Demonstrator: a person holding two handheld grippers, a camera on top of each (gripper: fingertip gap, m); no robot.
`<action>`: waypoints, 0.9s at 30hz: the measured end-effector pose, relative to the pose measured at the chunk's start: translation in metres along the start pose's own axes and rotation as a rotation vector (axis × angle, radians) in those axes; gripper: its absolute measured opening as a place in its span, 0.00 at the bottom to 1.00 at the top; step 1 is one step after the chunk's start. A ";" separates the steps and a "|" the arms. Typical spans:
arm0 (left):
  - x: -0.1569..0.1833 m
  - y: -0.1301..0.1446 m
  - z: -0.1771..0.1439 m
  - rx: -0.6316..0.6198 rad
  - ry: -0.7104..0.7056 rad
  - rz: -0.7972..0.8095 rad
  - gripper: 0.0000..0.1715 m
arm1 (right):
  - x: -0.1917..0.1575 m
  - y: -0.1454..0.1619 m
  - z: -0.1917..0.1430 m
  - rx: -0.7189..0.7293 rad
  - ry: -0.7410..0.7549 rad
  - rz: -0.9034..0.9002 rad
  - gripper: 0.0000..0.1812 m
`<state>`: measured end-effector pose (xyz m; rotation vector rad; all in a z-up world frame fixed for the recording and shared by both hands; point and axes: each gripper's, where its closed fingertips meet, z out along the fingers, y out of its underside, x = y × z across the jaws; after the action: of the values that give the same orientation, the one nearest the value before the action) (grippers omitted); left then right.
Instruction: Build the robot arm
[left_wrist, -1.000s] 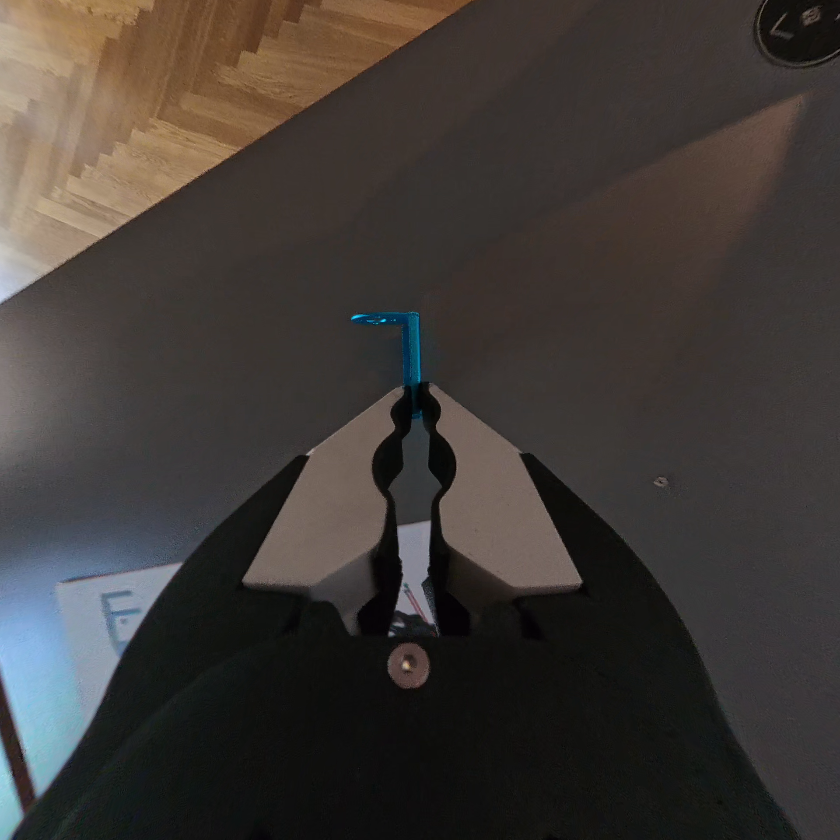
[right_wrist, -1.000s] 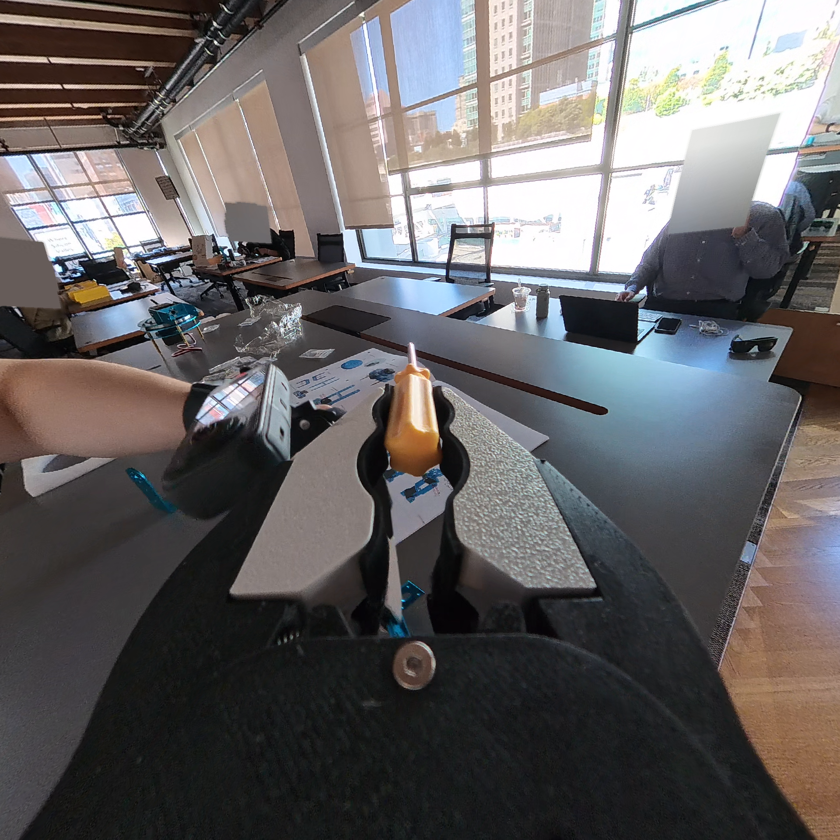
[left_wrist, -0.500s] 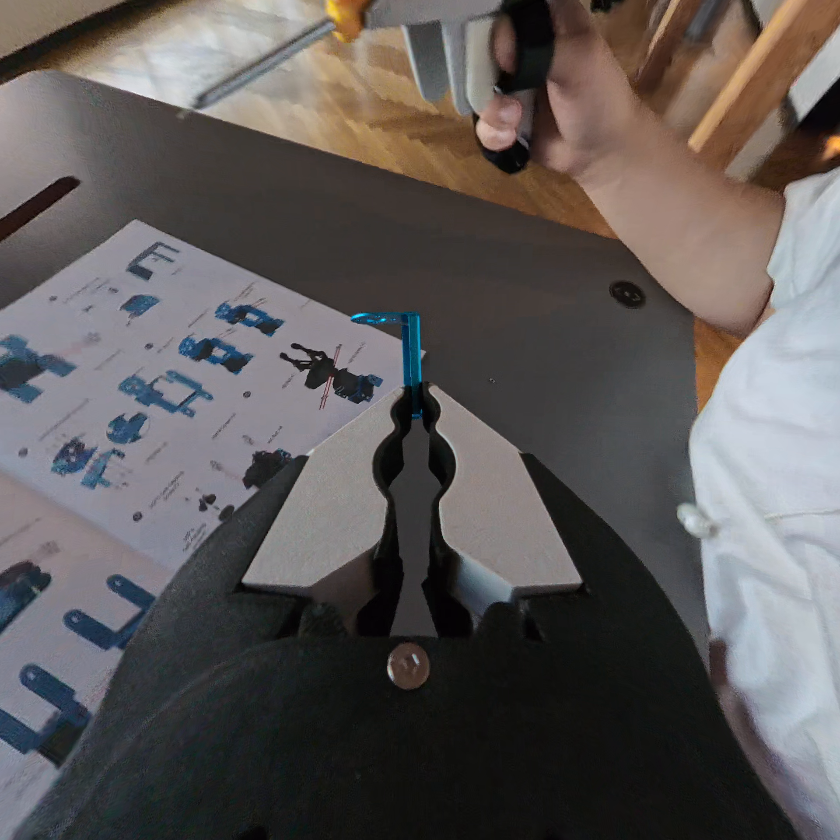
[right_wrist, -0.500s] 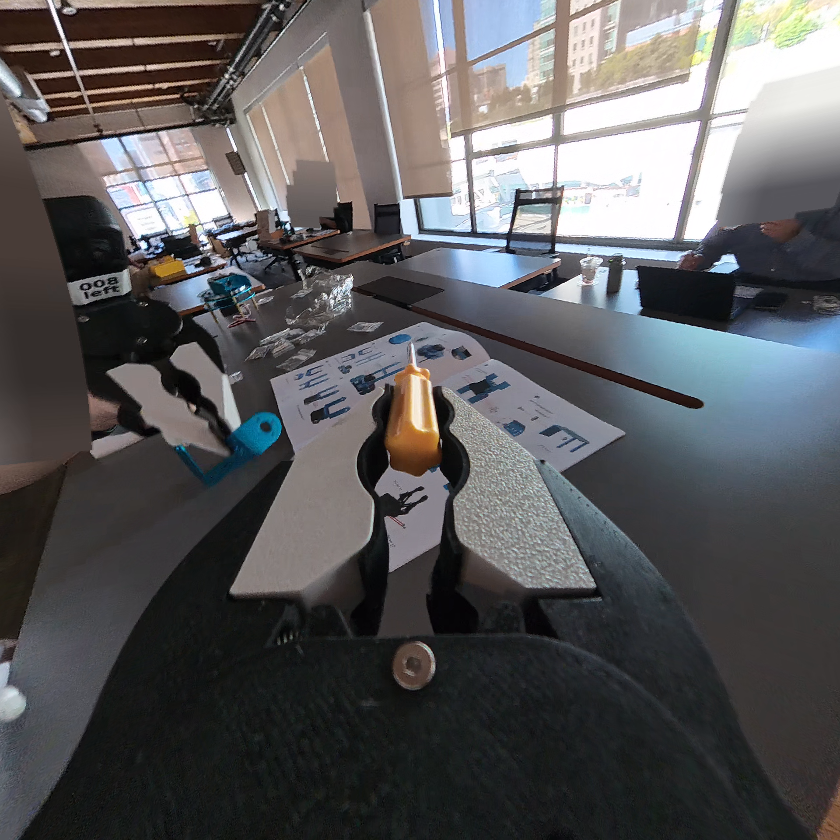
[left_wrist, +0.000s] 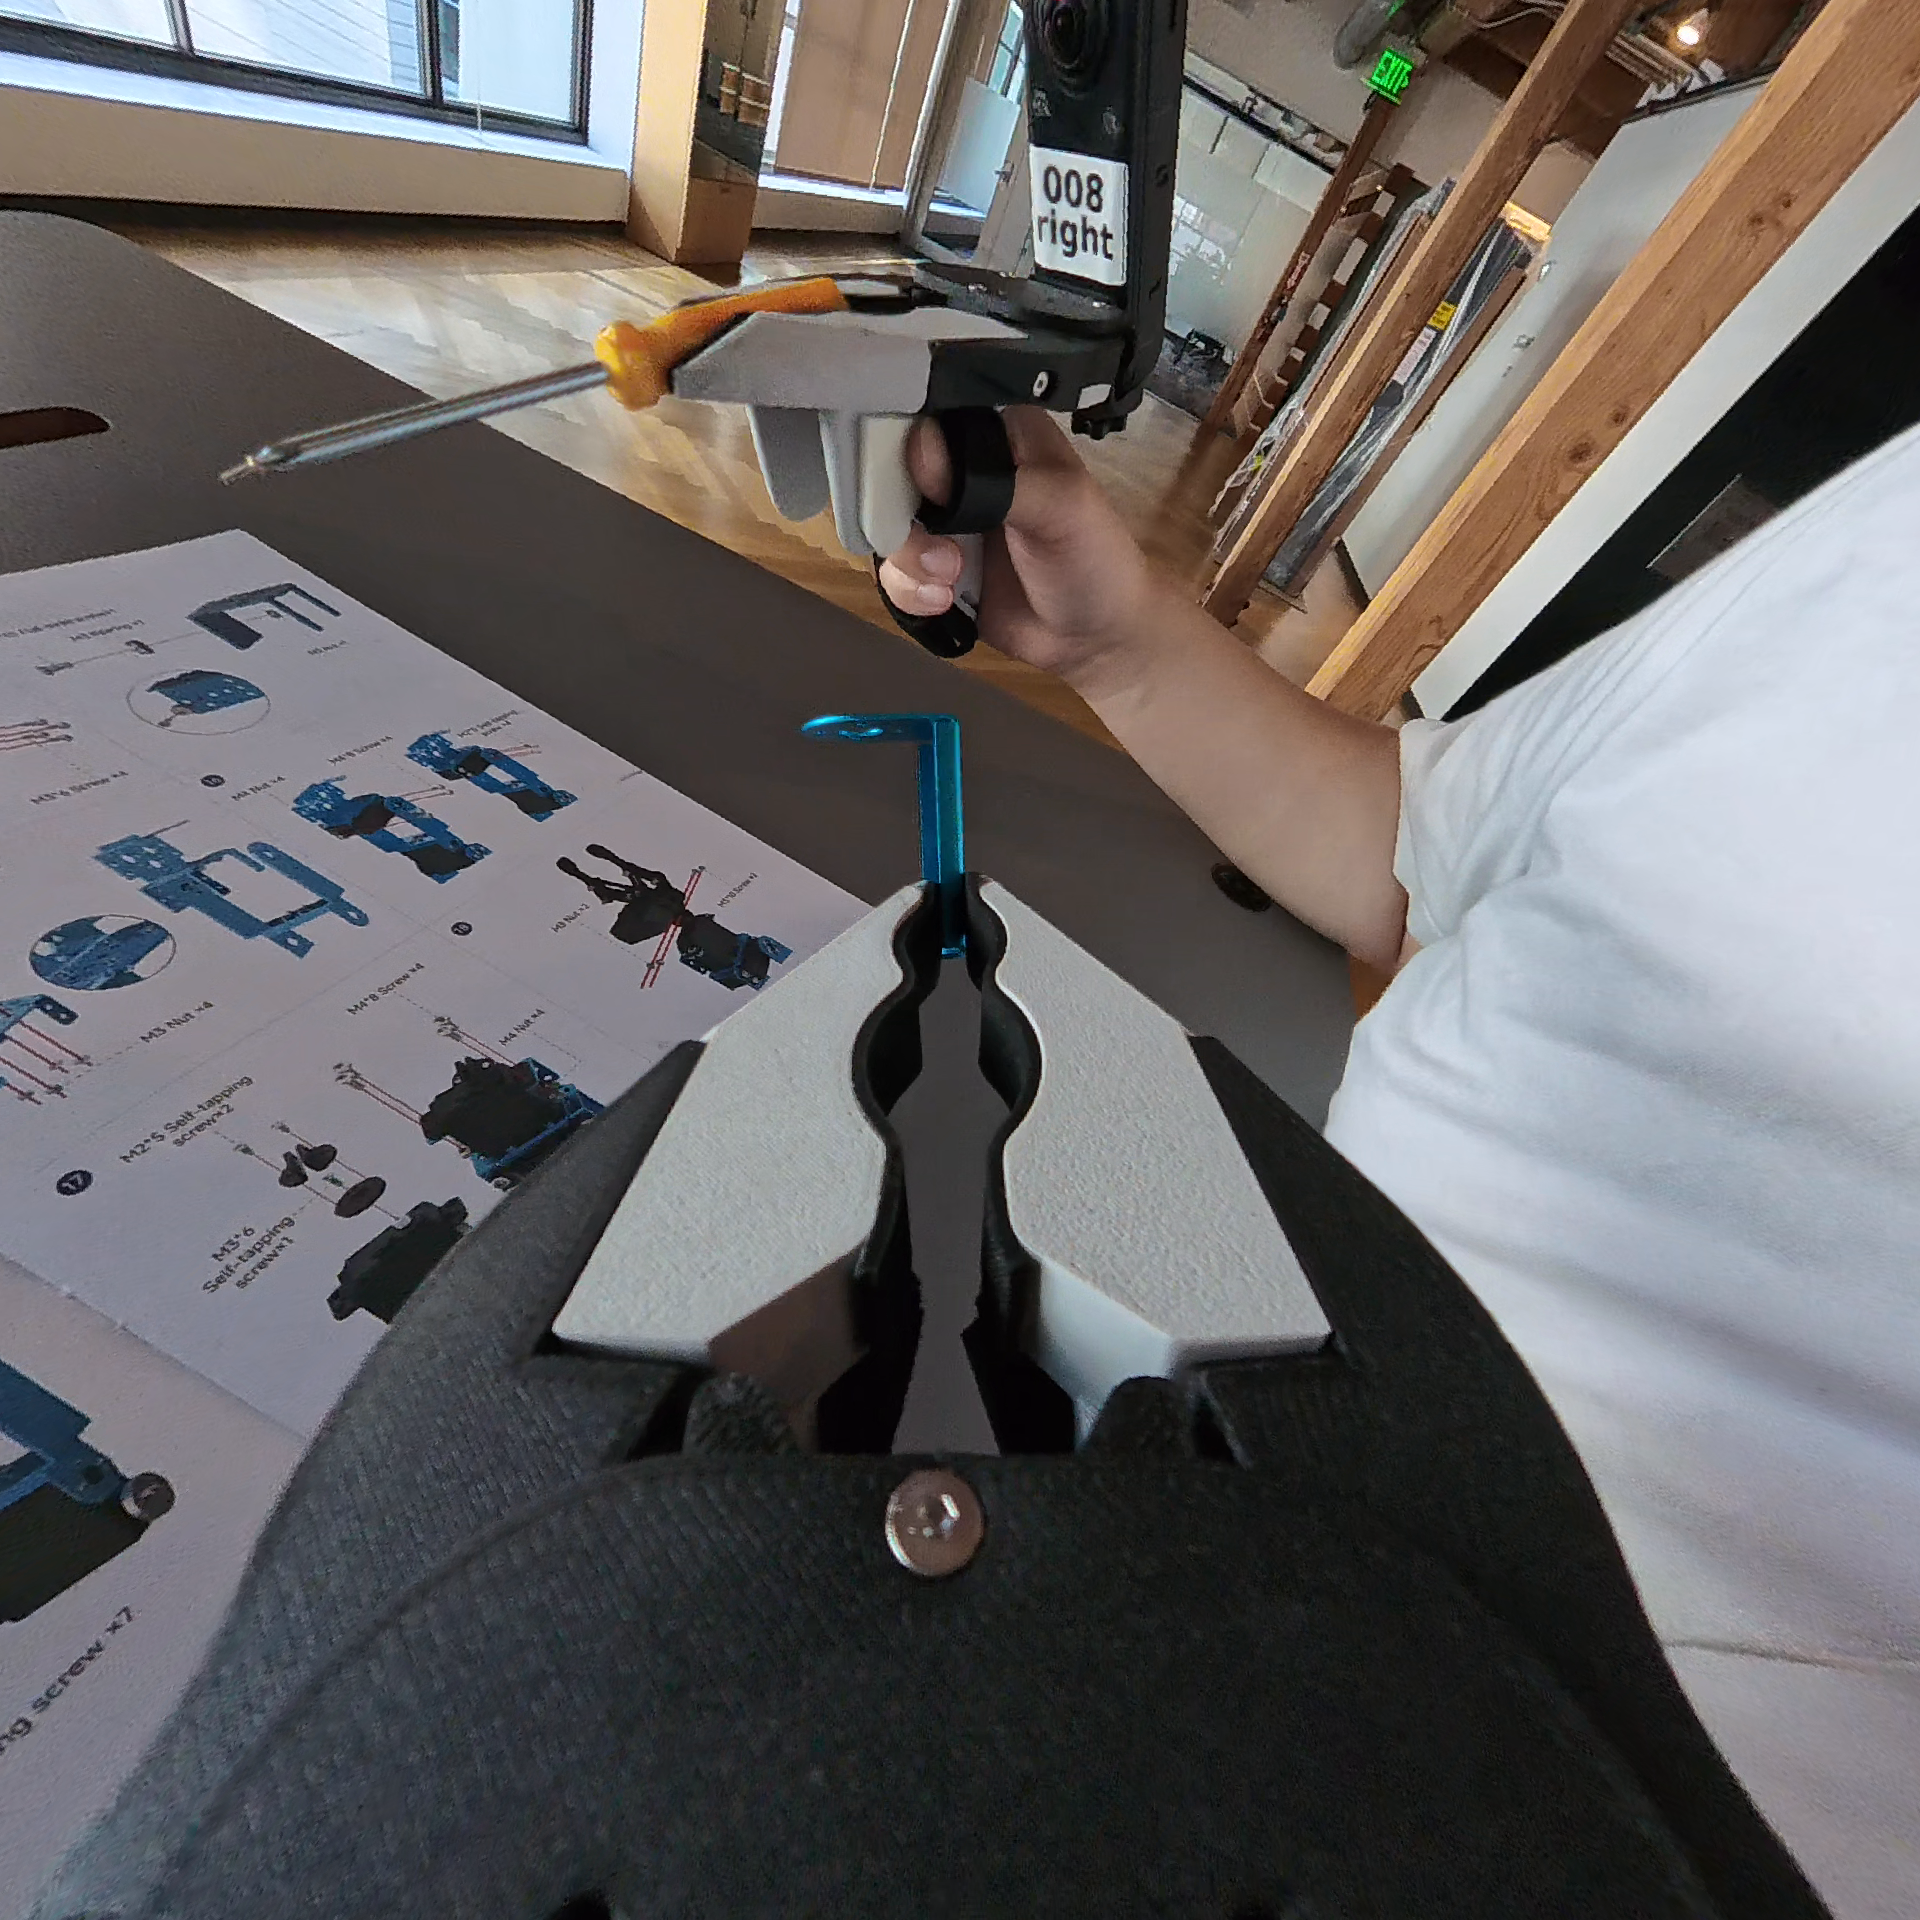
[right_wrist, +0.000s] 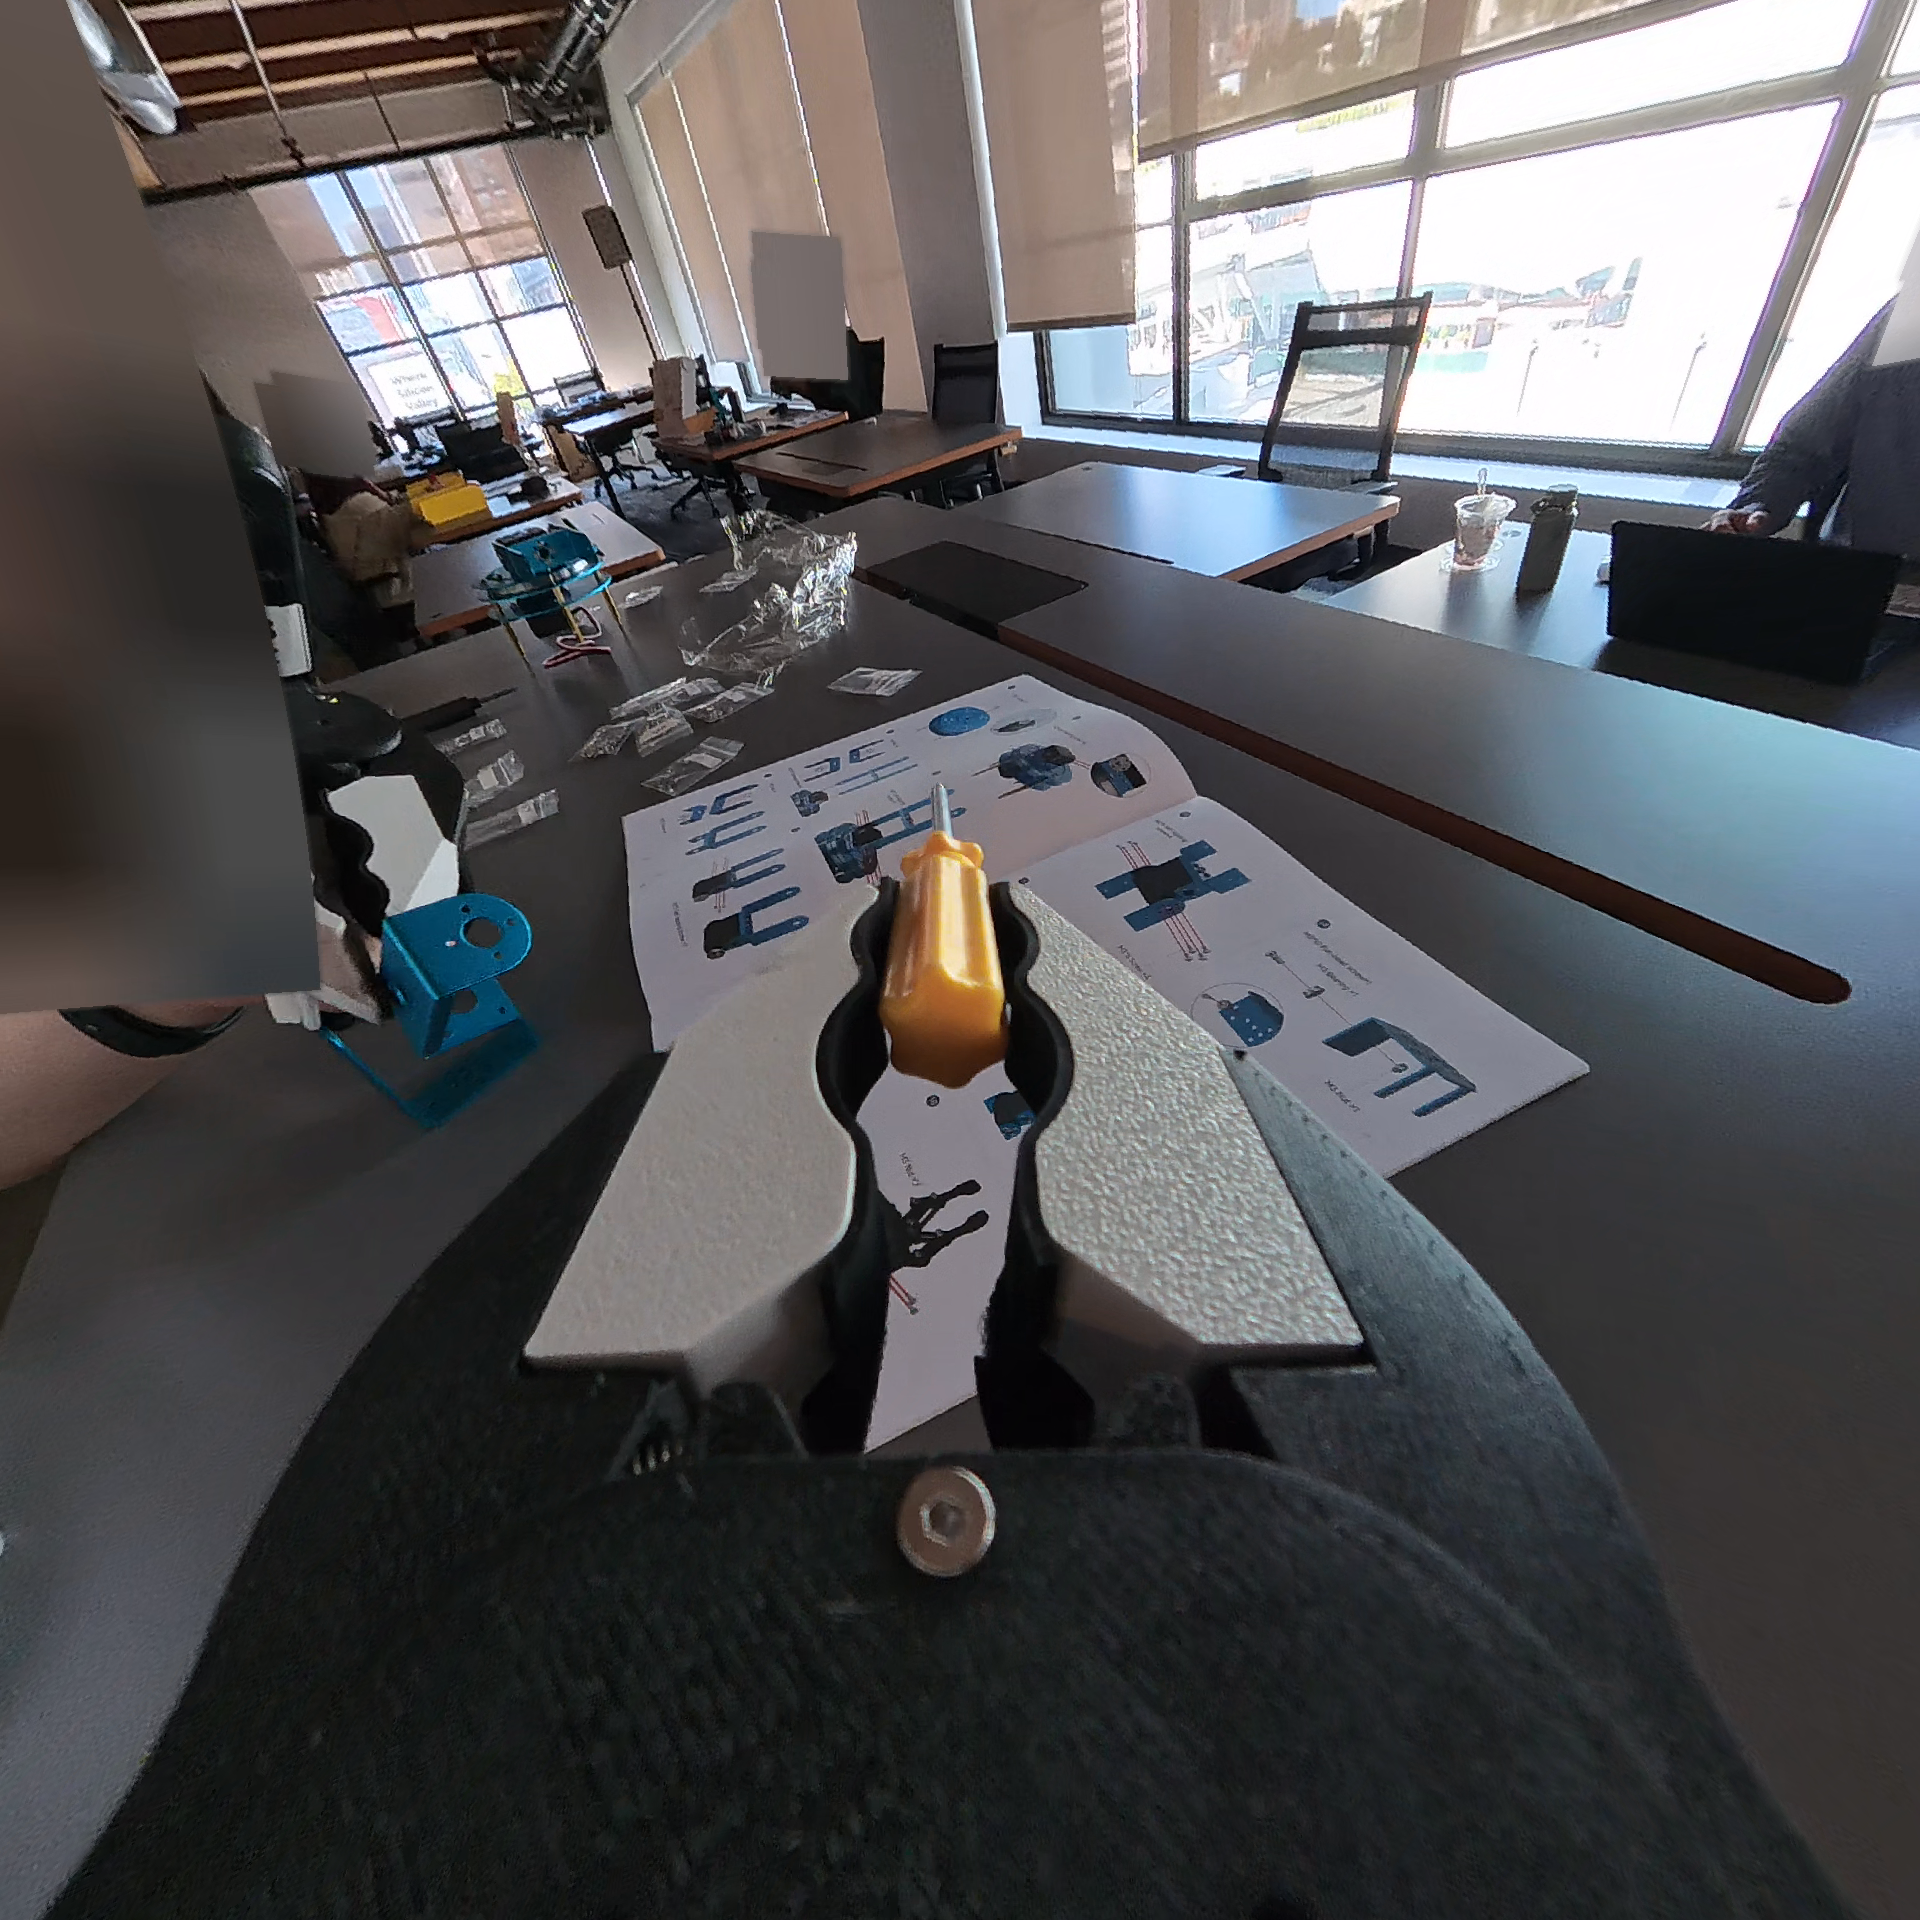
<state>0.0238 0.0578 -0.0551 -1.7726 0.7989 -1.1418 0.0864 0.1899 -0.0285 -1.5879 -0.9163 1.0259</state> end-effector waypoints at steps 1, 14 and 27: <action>0.000 0.000 -0.001 0.002 0.004 -0.006 0.01 | 0.000 0.001 0.002 -0.005 0.002 -0.004 0.09; -0.001 0.004 -0.004 0.003 0.027 -0.041 0.01 | -0.001 0.008 0.016 -0.030 0.004 -0.007 0.09; -0.006 0.005 -0.006 0.020 0.034 -0.070 0.01 | 0.000 0.013 0.021 -0.044 -0.006 0.002 0.09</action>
<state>0.0157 0.0591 -0.0609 -1.7809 0.7484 -1.2251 0.0676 0.1944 -0.0444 -1.6235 -0.9467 1.0186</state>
